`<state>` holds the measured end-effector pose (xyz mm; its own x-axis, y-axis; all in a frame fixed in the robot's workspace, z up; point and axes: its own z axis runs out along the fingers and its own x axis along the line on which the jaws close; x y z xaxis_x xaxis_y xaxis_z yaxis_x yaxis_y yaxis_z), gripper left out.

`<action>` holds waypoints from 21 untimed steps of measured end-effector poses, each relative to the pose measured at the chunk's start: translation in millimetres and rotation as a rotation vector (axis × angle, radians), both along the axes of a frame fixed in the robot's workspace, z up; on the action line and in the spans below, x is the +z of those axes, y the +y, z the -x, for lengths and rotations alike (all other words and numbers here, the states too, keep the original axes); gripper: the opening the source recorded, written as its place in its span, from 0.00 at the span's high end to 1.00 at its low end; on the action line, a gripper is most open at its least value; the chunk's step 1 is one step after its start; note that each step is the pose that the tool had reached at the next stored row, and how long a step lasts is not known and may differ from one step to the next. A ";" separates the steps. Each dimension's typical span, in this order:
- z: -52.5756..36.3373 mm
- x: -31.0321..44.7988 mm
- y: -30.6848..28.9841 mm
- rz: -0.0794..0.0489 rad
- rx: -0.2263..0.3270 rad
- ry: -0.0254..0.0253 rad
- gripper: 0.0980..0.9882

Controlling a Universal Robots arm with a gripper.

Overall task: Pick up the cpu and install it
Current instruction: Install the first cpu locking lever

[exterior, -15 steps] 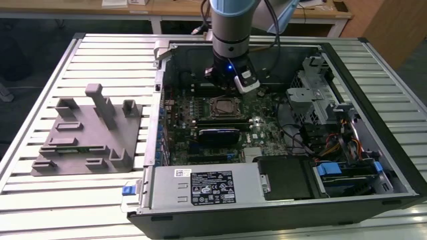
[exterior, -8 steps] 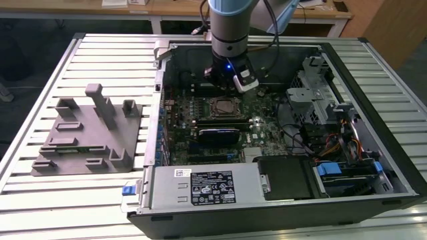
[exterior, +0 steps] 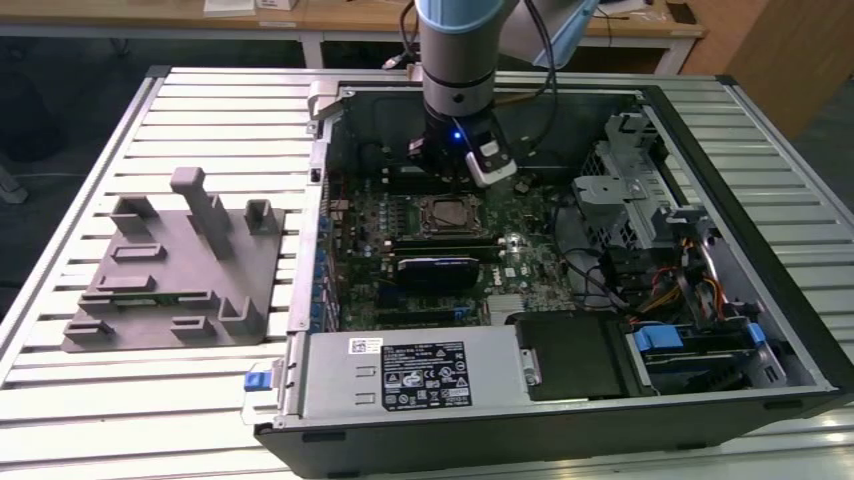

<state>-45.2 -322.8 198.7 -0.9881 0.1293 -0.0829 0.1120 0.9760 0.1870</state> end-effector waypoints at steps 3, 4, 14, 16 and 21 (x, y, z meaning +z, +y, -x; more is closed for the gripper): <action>0.0 -0.3 2.8 0.000 -0.010 -0.0001 0.99; 0.0 -0.4 3.8 0.000 -0.014 -0.0001 0.99; 0.0 -3.2 4.3 0.001 -0.125 0.0002 0.99; 0.0 -3.8 4.3 0.001 -0.144 0.0002 0.99; -0.1 -4.1 4.4 0.001 -0.160 -0.0002 0.99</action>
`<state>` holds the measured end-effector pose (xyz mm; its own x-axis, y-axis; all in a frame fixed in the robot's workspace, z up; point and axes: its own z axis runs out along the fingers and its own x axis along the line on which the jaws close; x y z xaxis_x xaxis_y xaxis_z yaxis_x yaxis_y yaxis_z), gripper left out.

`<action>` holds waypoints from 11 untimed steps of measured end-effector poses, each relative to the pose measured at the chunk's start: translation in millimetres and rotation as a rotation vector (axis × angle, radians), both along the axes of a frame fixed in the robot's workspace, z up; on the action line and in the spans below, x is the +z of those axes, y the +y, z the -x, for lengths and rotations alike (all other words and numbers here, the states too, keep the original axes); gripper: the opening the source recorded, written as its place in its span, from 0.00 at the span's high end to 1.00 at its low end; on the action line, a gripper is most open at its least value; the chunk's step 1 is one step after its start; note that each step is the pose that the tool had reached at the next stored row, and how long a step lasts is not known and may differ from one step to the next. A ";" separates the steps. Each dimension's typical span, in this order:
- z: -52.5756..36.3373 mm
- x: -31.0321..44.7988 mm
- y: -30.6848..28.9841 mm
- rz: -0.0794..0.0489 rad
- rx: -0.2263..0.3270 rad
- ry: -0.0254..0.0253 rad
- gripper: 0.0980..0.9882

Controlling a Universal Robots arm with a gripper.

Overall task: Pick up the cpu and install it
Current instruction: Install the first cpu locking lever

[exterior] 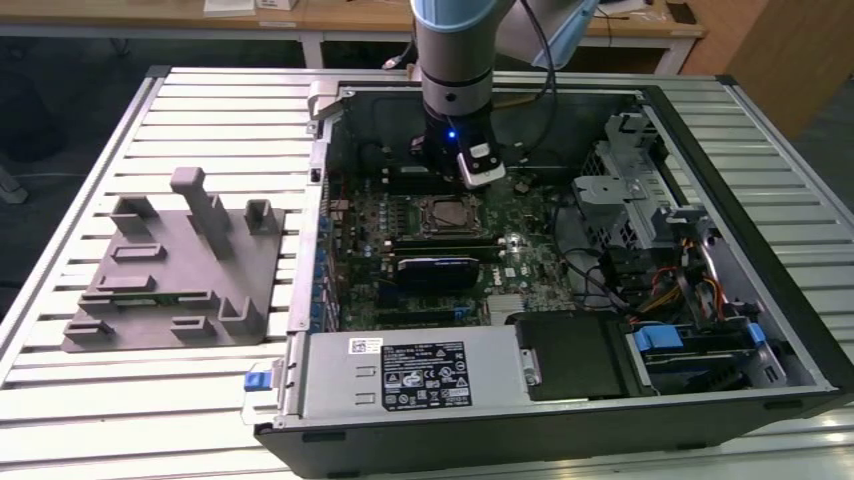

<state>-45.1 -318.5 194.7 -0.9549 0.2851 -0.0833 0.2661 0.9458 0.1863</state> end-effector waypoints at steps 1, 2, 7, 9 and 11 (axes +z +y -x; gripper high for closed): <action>0.0 0.4 0.0 0.000 0.000 -0.0001 0.99; -0.1 1.0 0.1 -0.001 -0.001 -0.0005 0.99; 0.0 6.7 0.0 0.000 -0.002 0.0000 0.99; 0.0 7.0 0.1 0.000 -0.005 -0.0001 0.99; 0.5 7.0 0.0 0.000 -0.010 -0.0010 0.99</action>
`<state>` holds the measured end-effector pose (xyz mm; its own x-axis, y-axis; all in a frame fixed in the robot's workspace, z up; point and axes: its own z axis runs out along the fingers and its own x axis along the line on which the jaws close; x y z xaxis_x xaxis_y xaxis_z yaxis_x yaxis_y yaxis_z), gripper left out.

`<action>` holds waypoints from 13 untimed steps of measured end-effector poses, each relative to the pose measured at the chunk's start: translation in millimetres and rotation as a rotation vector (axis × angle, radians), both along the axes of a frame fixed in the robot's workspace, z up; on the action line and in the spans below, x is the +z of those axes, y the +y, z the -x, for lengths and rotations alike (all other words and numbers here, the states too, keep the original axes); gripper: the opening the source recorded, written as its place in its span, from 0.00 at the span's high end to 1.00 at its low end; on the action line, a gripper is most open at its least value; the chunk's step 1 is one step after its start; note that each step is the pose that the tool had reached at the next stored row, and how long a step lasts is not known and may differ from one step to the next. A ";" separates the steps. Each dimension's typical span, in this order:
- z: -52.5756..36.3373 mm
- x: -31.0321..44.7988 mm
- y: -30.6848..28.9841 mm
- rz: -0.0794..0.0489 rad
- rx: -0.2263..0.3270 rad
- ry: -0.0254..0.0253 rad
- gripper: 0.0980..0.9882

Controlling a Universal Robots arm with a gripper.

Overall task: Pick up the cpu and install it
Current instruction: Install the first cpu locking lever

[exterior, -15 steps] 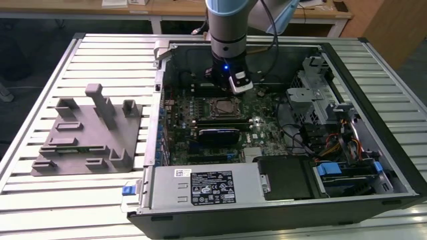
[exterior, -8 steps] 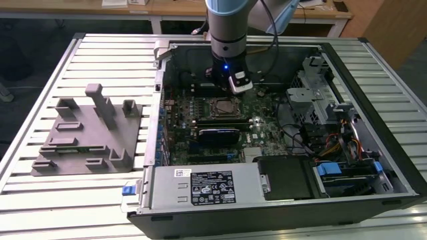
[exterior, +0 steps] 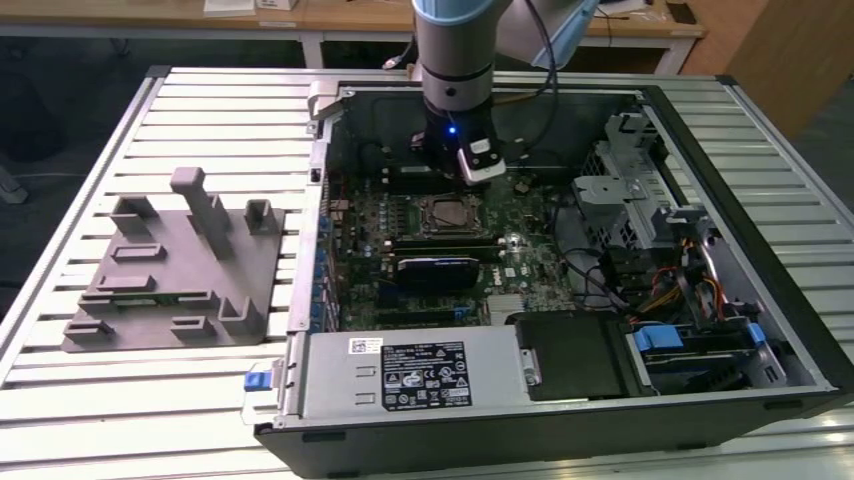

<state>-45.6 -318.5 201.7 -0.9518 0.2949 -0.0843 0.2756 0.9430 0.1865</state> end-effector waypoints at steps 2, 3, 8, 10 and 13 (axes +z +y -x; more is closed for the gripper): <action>1.3 -0.2 0.0 0.000 -0.003 -0.0019 0.99; 2.1 -0.3 0.0 0.000 -0.005 -0.0028 0.99; 5.2 -0.9 0.1 0.000 -0.008 -0.0063 0.99; 5.2 -1.3 0.0 0.000 -0.009 -0.0085 0.99; 5.3 -2.4 0.0 0.001 -0.012 -0.0152 0.99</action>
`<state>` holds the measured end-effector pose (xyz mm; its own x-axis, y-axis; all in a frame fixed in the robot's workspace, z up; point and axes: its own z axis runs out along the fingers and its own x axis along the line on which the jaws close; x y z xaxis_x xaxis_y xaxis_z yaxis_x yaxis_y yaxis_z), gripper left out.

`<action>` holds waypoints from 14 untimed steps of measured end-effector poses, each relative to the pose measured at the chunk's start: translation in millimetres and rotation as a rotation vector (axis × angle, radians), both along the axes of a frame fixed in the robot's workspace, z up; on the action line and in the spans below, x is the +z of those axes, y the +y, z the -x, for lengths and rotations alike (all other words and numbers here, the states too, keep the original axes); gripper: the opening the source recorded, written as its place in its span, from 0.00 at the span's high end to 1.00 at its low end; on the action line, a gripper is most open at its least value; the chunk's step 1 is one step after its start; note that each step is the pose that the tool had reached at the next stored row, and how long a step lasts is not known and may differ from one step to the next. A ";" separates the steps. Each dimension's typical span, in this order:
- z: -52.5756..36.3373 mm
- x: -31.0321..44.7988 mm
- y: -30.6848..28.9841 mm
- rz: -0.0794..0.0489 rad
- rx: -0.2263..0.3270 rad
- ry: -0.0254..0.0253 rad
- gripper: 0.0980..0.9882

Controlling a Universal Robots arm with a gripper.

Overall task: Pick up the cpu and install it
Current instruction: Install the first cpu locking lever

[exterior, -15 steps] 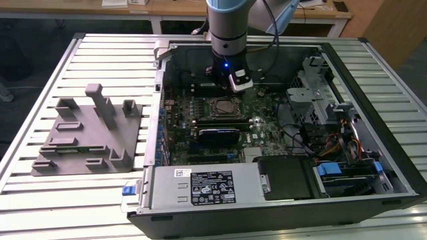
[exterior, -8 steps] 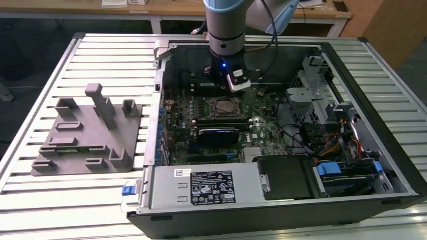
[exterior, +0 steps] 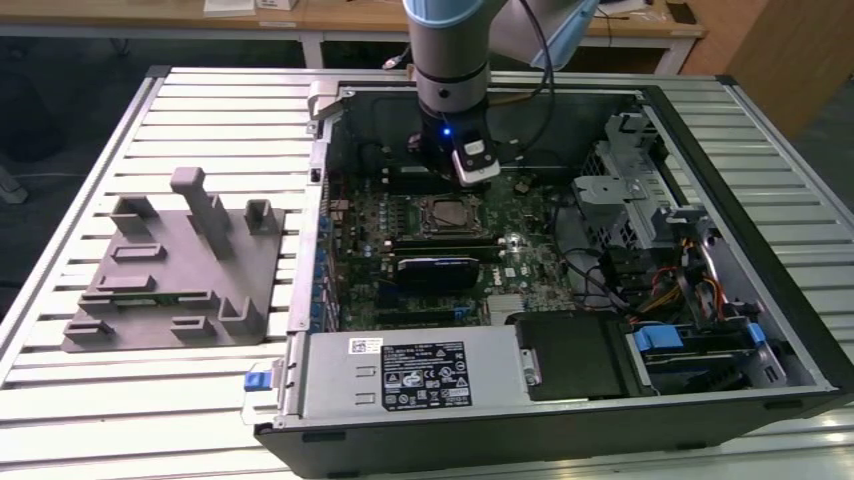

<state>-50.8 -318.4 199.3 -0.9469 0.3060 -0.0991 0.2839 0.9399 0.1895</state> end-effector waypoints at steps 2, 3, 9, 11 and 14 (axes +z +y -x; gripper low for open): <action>0.0 -0.6 0.0 0.001 -0.001 -0.0050 0.99; 0.0 -0.9 0.0 0.002 -0.001 -0.0075 0.99; 0.0 -3.1 -0.2 0.008 -0.003 -0.0229 0.99; 0.0 -3.6 -0.4 0.011 -0.004 -0.0278 0.99; 0.0 -4.5 -0.6 0.014 -0.004 -0.0344 0.99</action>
<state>-50.8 -319.0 194.8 -0.9416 0.3081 -0.1360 0.2812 0.9415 0.1858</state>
